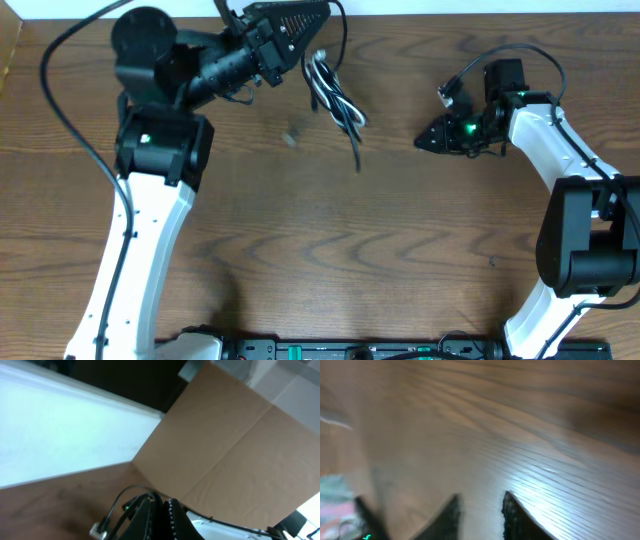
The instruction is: Untangle cables
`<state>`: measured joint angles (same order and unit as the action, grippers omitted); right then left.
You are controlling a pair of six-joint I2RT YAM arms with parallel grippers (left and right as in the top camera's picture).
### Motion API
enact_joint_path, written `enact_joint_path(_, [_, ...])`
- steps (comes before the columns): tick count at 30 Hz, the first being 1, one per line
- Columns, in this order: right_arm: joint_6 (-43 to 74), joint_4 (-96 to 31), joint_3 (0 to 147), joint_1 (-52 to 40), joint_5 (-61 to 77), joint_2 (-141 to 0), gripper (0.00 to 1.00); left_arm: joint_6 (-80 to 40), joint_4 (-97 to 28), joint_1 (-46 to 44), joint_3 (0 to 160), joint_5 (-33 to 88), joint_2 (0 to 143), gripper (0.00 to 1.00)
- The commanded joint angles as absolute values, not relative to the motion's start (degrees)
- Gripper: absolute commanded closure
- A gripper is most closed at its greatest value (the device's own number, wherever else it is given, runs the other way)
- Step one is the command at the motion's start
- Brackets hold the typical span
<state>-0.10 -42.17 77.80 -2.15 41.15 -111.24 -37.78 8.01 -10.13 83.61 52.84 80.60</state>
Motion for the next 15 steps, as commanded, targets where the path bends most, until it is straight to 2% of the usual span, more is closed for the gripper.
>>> enact_joint_path(1, [-4.2, -42.0, 80.5, -2.7, 52.1, -106.4, 0.65, -38.5, 6.7, -9.9, 84.6, 53.3, 82.7, 0.92])
enact_joint_path(3, [-4.3, -42.0, 81.1, -2.7, 52.1, -103.8, 0.46, -38.5, 4.4, -10.0, 84.6, 53.3, 84.1, 0.93])
enact_joint_path(4, [-4.4, -41.7, 81.2, -2.7, 52.0, -102.6, 0.29, -38.5, 3.0, -10.1, 84.6, 53.3, 84.7, 0.92])
enact_joint_path(5, [-4.4, -41.3, 81.3, -2.7, 52.1, -101.1, 0.17, -38.5, 1.6, -10.3, 84.6, 53.3, 85.4, 0.92])
enact_joint_path(6, [-4.4, -40.8, 81.3, -2.7, 52.1, -99.8, 0.1, -38.5, -0.2, -10.7, 84.6, 53.3, 86.2, 0.93])
enact_joint_path(9, [-4.4, -39.9, 81.3, -3.1, 52.1, -96.9, 0.04, -38.4, -4.3, -12.1, 84.6, 53.3, 88.4, 0.93])
enact_joint_path(15, [-1.3, -38.5, 81.3, -7.2, 50.5, -96.9, 0.02, -38.5, -6.0, -15.3, 84.6, 53.3, 91.0, 0.93])
